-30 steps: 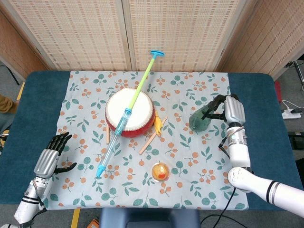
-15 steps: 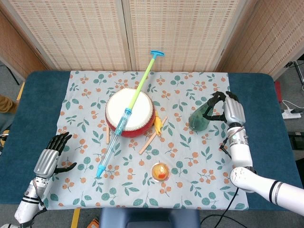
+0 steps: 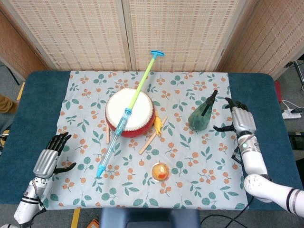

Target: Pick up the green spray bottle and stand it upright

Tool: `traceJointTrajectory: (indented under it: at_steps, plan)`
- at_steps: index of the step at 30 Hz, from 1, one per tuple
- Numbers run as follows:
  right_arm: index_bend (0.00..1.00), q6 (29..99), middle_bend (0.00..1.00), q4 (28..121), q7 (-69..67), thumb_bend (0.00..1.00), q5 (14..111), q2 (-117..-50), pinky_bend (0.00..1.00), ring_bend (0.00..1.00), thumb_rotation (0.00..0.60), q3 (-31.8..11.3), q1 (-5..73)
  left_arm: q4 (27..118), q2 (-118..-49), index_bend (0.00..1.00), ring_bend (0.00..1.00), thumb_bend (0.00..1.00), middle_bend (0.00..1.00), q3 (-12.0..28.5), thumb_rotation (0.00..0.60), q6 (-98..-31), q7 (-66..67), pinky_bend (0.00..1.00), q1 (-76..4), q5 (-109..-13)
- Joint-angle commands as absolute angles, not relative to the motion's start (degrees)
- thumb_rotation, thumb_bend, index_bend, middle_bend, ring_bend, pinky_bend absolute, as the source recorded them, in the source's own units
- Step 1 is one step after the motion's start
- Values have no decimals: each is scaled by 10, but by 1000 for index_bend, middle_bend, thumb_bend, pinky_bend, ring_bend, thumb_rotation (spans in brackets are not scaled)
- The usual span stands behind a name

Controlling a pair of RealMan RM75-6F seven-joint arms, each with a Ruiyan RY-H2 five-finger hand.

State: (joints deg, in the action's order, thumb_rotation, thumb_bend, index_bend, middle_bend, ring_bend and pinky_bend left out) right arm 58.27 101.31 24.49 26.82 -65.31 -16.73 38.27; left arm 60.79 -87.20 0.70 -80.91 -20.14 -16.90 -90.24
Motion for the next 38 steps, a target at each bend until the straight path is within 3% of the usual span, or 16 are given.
traceJointTrajectory:
  at_steps: [1,4,8,11,17,25,30,38]
  plan:
    - [0,636,185,1039,288,0,390,-623,0,0,600,-73,324,608,-872,0,0,167,0,7,600,-808,-200,30,-169,-901]
    - [0,757,166,959,302,0,537,-675,0,0,600,-19,271,610,-873,0,0,167,0,7,600,-808,-195,30,-169,-901]
    - [0,911,146,720,252,0,705,-793,0,0,600,12,218,613,-873,0,0,168,0,9,600,-815,-189,30,-167,-902]
    - [0,928,141,590,141,0,747,-852,0,0,600,21,191,614,-874,0,0,168,0,9,600,-816,-183,30,-166,-902]
    - [0,924,139,442,29,0,784,-918,0,0,600,23,165,615,-875,0,0,167,0,10,600,-815,-175,30,-165,-899]
    - [0,913,139,340,-109,0,823,-982,0,0,600,8,174,615,-879,0,0,167,0,11,600,-812,-166,30,-167,-898]
    - [0,904,139,368,-198,0,835,-980,0,0,600,-6,182,614,-881,0,0,168,0,13,600,-805,-162,30,-171,-897]
    - [0,874,139,385,-181,0,839,-976,0,0,600,-22,190,611,-884,0,0,168,0,14,600,-797,-160,30,-175,-894]
